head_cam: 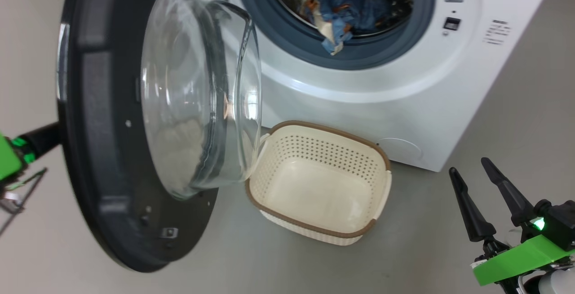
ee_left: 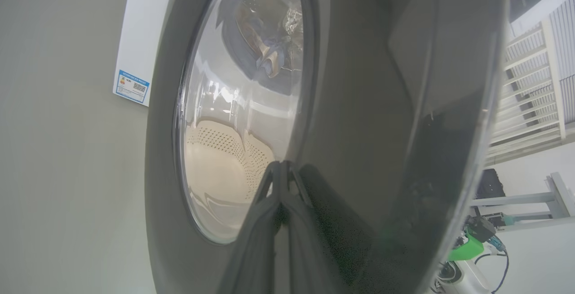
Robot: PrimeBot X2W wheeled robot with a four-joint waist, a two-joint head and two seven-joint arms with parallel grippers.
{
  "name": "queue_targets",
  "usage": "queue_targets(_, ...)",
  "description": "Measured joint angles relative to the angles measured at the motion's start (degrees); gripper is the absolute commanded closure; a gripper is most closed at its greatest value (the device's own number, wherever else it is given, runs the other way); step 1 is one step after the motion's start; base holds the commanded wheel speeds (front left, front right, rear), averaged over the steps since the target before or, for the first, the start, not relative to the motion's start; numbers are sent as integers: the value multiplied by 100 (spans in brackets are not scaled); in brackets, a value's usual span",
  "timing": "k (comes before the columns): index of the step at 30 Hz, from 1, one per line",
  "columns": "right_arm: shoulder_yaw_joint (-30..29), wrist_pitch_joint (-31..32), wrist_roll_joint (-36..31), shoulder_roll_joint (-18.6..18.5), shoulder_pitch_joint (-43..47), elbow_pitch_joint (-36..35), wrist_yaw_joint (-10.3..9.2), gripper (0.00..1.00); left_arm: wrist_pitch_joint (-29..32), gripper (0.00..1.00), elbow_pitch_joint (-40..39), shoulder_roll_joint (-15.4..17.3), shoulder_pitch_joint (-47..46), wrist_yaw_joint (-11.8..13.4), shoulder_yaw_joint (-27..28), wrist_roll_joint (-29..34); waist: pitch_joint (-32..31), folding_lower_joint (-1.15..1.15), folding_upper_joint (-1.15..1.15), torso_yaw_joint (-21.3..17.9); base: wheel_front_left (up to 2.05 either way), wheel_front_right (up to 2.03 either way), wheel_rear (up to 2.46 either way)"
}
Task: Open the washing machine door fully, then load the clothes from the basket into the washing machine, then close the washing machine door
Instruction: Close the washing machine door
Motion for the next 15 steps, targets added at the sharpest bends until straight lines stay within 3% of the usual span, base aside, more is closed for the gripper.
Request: queue_targets(15,-192,0,-11,170,130,-7,0,0,-639,100,-365,-449,0,0,-558,288,-109,1,0,-880,0,0,0)
